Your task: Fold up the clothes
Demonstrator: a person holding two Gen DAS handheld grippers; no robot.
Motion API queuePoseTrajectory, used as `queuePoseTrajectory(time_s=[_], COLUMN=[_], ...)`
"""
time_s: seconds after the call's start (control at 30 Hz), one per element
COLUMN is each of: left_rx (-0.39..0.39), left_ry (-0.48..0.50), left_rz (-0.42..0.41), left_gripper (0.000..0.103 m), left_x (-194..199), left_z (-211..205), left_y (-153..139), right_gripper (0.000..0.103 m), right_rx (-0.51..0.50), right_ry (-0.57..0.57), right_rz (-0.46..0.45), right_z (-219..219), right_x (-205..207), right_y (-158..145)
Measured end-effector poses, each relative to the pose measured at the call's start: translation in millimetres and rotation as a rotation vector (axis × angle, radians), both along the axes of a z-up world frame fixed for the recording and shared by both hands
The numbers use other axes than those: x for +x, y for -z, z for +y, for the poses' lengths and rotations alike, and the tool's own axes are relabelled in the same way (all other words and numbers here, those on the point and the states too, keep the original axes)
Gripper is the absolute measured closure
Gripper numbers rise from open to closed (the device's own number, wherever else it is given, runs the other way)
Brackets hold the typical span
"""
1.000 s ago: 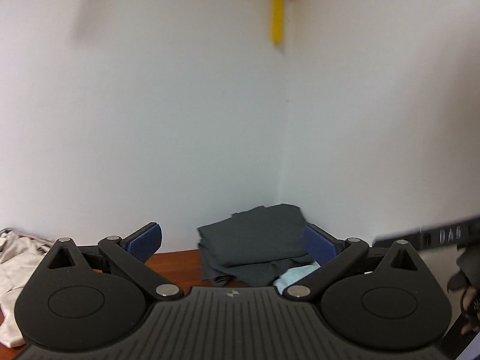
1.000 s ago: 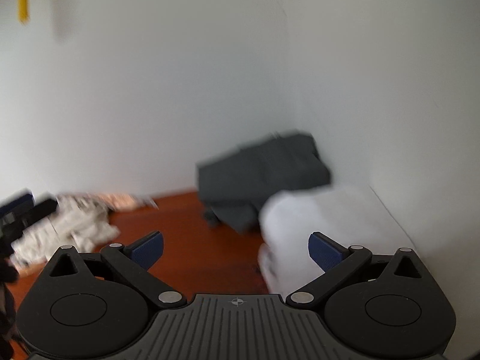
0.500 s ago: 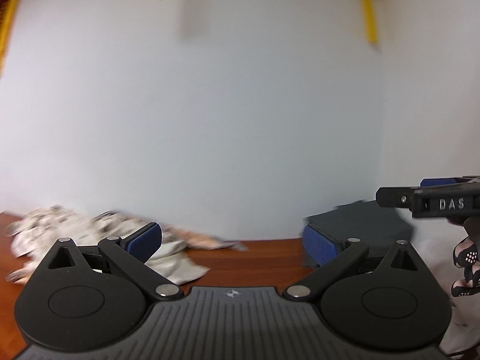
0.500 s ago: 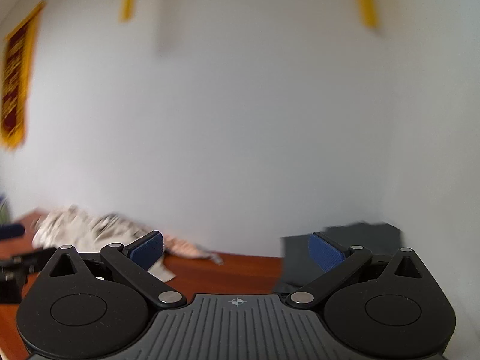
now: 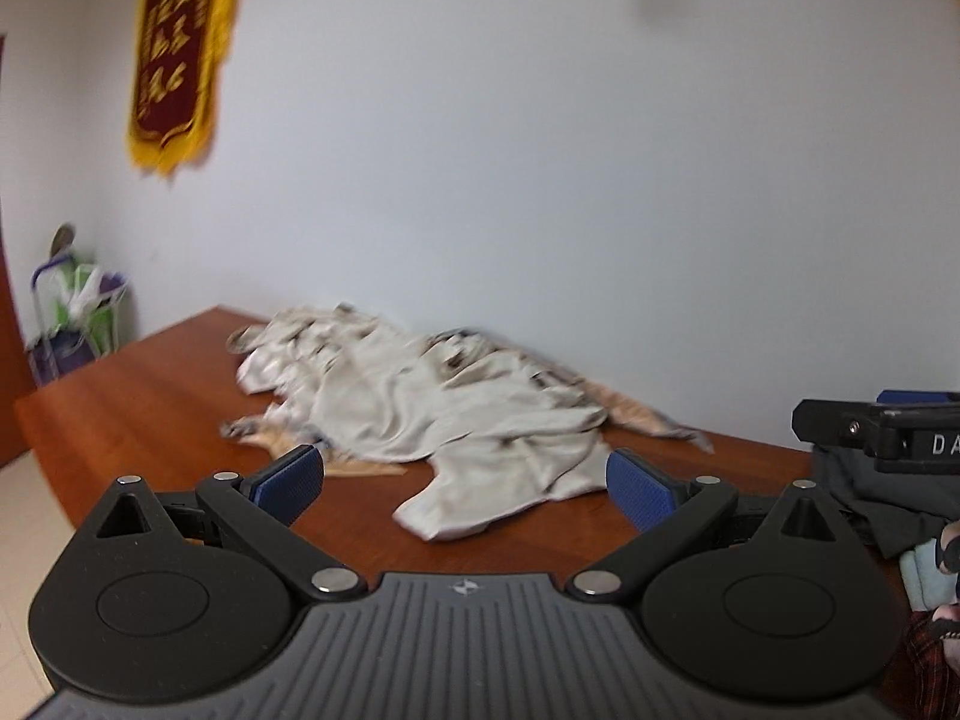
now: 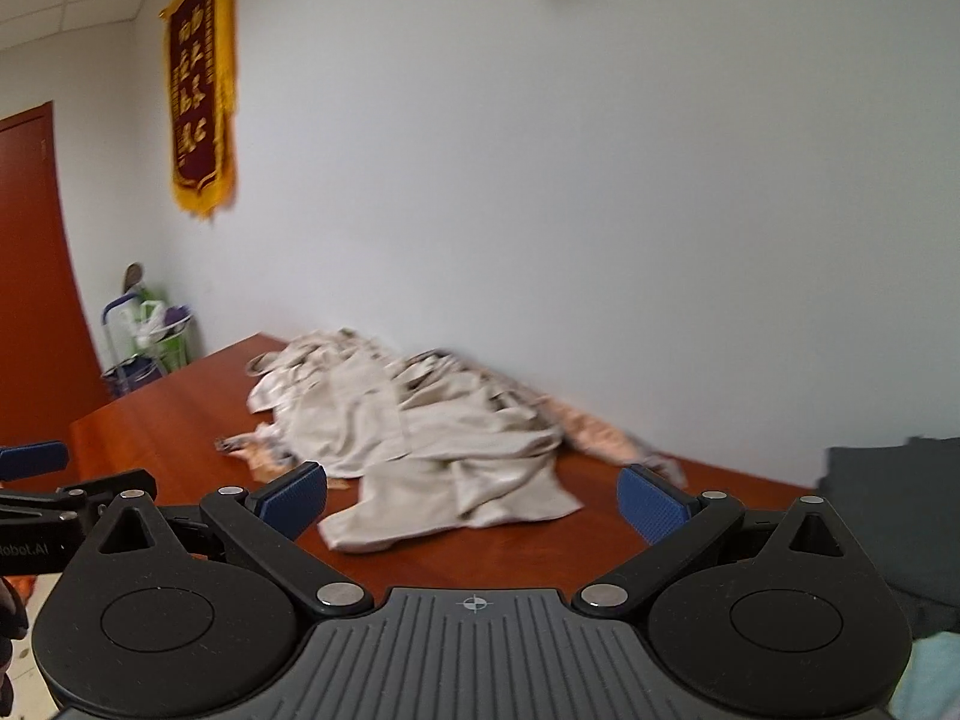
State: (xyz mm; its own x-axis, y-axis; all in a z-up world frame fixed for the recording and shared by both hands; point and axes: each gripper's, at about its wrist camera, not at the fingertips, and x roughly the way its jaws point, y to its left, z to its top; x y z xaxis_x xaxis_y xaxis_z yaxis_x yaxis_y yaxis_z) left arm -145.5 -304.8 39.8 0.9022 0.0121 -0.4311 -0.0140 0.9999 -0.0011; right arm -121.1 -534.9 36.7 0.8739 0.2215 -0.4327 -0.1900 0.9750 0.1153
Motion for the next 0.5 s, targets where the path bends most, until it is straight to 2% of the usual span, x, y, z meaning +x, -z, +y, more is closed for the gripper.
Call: queuePoseTrajectory(time_s=[0.23, 0.5], left_rx=[0.009, 0.020], left_ry=[-0.037, 0.115], left_rz=[0.083, 0.129], left_gripper=[0.000, 0.000], left_x=[32, 115], left_z=[47, 129], left_y=[22, 36], right_gripper=[0.000, 0.000], right_rx=[0.013, 0.034], right_ry=[-0.022, 0.087], right_rz=[0.034, 0.078], right_z=[49, 113], right_x=[24, 59], right_y=[12, 27])
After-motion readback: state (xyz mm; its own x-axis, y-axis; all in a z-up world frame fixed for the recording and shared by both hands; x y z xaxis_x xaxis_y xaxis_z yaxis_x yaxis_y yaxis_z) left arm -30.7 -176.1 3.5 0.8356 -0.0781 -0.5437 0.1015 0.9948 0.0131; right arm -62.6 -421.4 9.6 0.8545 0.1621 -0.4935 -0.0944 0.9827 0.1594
